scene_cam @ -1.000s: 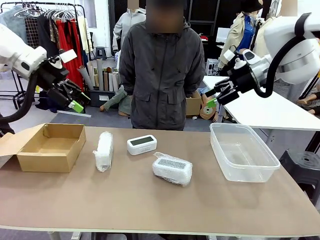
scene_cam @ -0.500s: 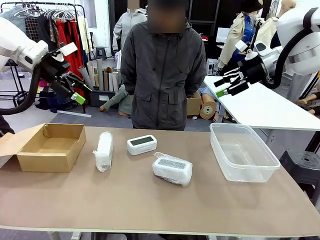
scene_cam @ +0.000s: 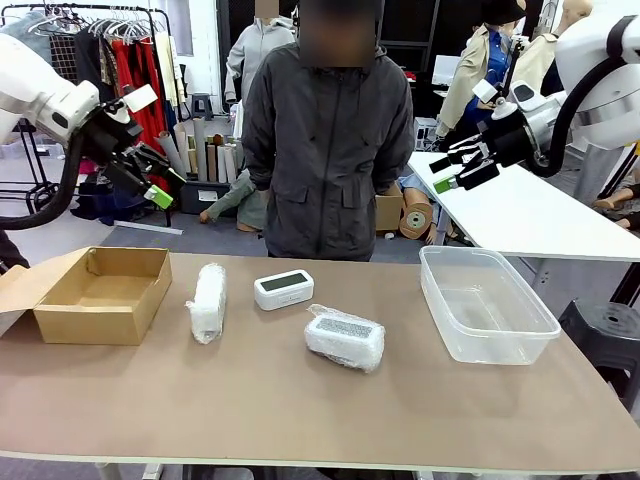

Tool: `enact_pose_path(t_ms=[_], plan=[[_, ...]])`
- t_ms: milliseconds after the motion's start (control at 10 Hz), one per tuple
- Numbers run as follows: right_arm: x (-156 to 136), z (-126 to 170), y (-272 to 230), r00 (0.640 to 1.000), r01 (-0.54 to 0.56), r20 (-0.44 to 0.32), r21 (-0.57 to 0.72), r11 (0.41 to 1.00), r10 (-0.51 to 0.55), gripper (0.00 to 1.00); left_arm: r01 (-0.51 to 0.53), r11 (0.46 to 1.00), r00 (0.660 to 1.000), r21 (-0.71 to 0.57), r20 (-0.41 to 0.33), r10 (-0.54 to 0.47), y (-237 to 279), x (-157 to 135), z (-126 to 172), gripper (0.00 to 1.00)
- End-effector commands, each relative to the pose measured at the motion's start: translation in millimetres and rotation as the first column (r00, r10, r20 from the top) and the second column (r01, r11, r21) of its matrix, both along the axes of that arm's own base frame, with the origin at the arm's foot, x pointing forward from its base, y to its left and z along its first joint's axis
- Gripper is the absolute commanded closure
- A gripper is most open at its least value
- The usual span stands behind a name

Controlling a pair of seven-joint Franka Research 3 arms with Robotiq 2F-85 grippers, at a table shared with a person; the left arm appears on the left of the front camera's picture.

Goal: Separate and place wrapped and unwrapped clocks.
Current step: Pick up the Digital clock indicated by the person.

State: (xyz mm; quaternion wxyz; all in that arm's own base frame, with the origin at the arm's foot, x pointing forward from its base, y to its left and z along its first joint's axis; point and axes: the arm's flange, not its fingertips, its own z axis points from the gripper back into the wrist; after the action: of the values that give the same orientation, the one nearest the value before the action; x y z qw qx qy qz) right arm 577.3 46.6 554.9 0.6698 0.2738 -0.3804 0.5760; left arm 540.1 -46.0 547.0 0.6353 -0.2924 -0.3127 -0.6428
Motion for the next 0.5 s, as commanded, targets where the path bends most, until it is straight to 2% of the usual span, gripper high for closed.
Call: enact_pose_path(t_ms=[0, 400], plan=[[-0.7, 2.3, -0.2, 1.0, 0.002, 0.005, 0.0, 1.0, -0.002, 0.0, -0.001, 1.0, 1.0, -0.001, 0.001, 0.001, 1.4, 0.8, 0.6, 0.0], [-0.7, 2.3, -0.2, 1.0, 0.002, 0.005, 0.0, 1.0, -0.002, 0.0, -0.001, 1.0, 1.0, -0.001, 0.001, 0.001, 1.4, 0.8, 0.6, 0.0]])
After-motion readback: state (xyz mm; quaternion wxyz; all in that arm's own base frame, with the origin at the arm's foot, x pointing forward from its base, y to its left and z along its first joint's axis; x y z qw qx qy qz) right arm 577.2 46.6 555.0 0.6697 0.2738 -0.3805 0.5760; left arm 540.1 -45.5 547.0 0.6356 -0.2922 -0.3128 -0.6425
